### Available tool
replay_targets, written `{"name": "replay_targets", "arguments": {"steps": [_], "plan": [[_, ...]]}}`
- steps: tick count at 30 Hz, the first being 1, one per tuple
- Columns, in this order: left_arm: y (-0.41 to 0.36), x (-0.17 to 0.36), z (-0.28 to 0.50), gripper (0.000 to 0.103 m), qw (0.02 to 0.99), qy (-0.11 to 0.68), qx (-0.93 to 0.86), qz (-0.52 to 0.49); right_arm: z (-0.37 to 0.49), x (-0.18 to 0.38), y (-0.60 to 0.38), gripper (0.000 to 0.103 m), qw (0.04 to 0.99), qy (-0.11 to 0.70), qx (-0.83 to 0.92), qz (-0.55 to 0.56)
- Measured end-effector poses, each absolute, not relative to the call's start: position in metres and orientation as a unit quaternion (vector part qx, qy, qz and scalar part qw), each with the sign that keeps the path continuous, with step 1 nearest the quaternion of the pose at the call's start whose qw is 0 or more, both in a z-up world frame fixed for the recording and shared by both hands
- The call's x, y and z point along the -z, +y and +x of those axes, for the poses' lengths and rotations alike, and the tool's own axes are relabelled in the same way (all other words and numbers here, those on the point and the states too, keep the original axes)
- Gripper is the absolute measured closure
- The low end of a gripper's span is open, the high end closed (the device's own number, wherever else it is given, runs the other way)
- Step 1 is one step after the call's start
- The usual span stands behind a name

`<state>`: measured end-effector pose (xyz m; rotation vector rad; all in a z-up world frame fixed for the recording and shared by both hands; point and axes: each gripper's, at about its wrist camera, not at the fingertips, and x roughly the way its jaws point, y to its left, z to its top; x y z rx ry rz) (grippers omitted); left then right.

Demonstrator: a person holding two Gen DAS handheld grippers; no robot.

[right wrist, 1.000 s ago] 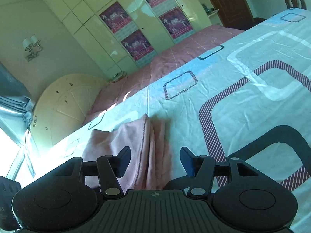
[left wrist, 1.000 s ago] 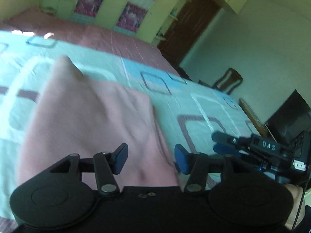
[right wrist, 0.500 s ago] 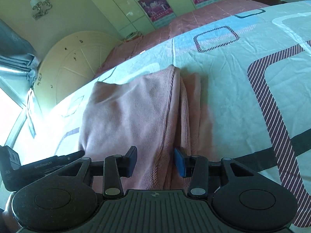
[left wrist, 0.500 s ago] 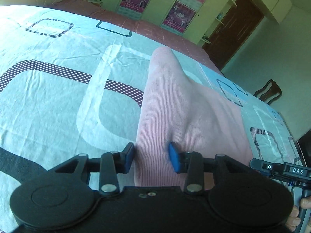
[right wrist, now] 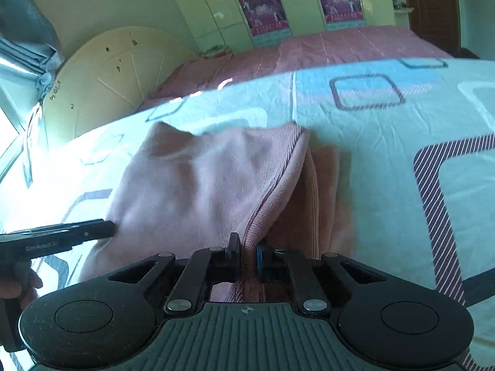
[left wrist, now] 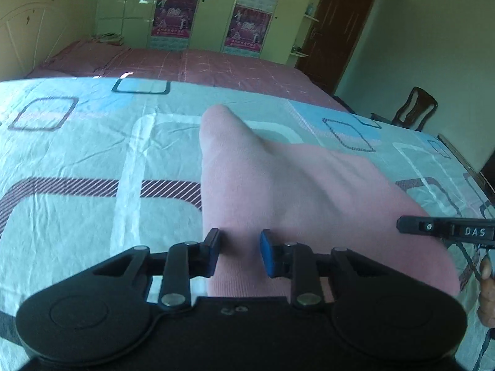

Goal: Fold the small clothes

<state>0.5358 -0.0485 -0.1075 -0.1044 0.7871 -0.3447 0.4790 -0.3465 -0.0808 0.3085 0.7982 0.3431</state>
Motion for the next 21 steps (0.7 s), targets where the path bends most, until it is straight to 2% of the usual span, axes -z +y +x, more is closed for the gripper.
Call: {"name": "replay_targets", "arguments": {"steps": [3,7,10,12,15,19,21], "plan": [[-0.071,0.106,0.534,0.077,0.901,0.385,0.198,-0.012,0.471,0.071,-0.358,0.095,0.902,0.383,-0.145,0.137],[-0.084,0.12,0.543,0.075,0.893,0.405,0.196,0.004,0.482,0.116,-0.369,0.095,0.873,0.436,-0.128,0.179],[-0.079,0.108,0.543,0.074,0.897,0.392,0.202,0.004,0.482,0.114,-0.371,0.095,0.873,0.422,-0.142,0.198],[-0.078,0.101,0.547,0.069,0.907,0.368,0.205,0.007,0.482,0.112,-0.372,0.094,0.876,0.419,-0.141,0.194],[-0.083,0.096,0.571,0.069,0.907,0.36,0.217,0.004,0.488,0.112,-0.386,0.093,0.882,0.4,-0.116,0.218],[-0.097,0.105,0.6,0.069,0.906,0.356,0.227,0.024,0.508,0.113,-0.389,0.093,0.881,0.405,-0.095,0.225],[-0.102,0.12,0.608,0.066,0.905,0.367,0.204,0.069,0.518,0.115,-0.383,0.093,0.881,0.408,-0.106,0.215]]}}
